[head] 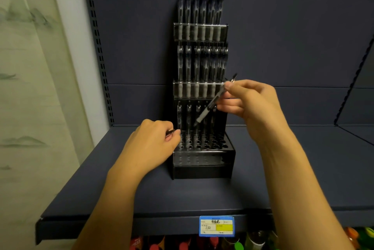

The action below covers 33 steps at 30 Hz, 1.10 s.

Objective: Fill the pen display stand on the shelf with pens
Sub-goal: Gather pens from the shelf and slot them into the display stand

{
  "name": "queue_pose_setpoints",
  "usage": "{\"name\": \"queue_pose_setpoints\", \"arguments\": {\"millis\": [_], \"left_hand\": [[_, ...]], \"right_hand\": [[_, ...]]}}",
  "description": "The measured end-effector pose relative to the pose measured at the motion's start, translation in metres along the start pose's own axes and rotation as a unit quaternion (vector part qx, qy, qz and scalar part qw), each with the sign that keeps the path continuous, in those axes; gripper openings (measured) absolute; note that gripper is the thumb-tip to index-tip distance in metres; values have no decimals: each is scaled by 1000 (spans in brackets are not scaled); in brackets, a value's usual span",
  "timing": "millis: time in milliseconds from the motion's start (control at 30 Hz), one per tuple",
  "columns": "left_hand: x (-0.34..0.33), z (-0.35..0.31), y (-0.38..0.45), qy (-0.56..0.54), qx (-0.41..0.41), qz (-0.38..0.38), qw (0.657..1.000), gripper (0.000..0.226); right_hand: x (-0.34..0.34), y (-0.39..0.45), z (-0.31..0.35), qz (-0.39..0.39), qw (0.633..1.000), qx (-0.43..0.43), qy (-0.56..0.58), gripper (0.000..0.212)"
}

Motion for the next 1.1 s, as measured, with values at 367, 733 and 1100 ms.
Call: {"name": "queue_pose_setpoints", "arguments": {"millis": [367,733,1100], "left_hand": [[-7,0,4,-16,-18,2,1000,44],[-6,-3,4,-28,-14,1,1000,44],[-6,-12,5,-41,-5,4,999,45]], "right_hand": [[20,22,-16,-76,973,134,-171,10],[20,24,-29,-52,945,154,-284,10],[22,32,-37,-47,935,163,-311,14]]}}
Point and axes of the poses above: each hand's wrist, its own y-axis towards the middle knuckle, its own x-axis out of the back of the hand, z = x × y, the point moved 1 cm from there along y, towards the middle knuckle
